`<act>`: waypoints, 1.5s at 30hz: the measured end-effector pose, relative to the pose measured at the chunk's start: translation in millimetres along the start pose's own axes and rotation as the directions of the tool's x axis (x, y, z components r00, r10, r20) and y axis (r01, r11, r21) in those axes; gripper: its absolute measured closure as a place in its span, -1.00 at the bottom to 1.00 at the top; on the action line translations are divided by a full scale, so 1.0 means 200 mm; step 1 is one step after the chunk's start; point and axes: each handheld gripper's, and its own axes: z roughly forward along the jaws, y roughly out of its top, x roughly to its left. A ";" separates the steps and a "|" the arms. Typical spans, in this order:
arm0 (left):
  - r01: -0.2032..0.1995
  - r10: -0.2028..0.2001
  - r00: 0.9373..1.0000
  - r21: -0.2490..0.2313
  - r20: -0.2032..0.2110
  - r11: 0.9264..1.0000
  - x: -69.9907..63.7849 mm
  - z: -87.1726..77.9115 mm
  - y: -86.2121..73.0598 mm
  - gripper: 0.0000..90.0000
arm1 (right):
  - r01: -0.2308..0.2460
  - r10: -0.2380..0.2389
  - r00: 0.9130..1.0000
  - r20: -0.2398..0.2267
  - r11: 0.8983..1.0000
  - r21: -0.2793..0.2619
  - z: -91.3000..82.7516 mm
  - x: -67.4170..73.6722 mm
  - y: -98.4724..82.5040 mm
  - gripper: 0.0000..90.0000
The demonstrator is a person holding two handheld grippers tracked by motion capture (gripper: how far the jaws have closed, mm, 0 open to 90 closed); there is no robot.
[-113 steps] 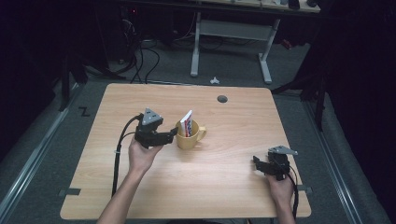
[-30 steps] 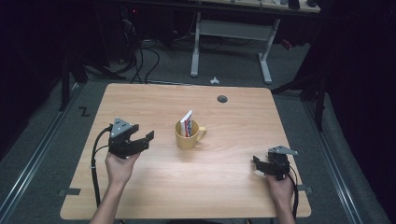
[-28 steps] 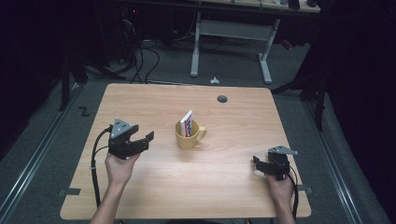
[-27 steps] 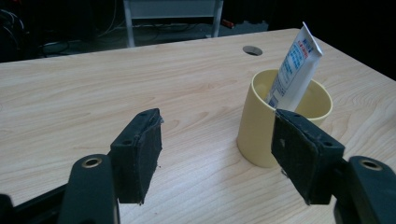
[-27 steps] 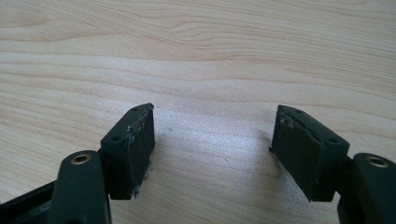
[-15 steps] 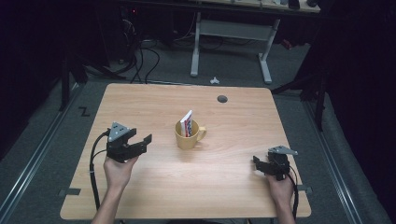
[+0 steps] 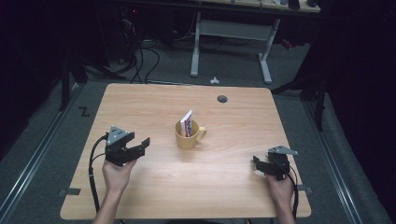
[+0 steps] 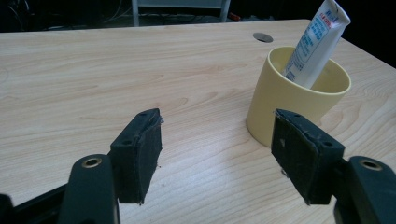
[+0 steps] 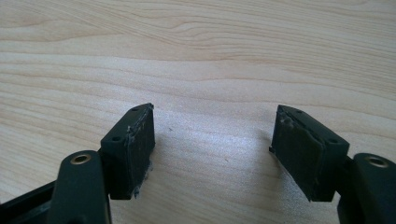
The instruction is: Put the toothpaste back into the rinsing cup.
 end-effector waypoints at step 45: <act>0.036 -0.034 0.999 0.086 -0.019 0.996 0.02 0.10 -0.16 -0.25 | 0.000 0.000 1.000 0.000 1.000 0.001 0.00 0.00 0.00 -0.33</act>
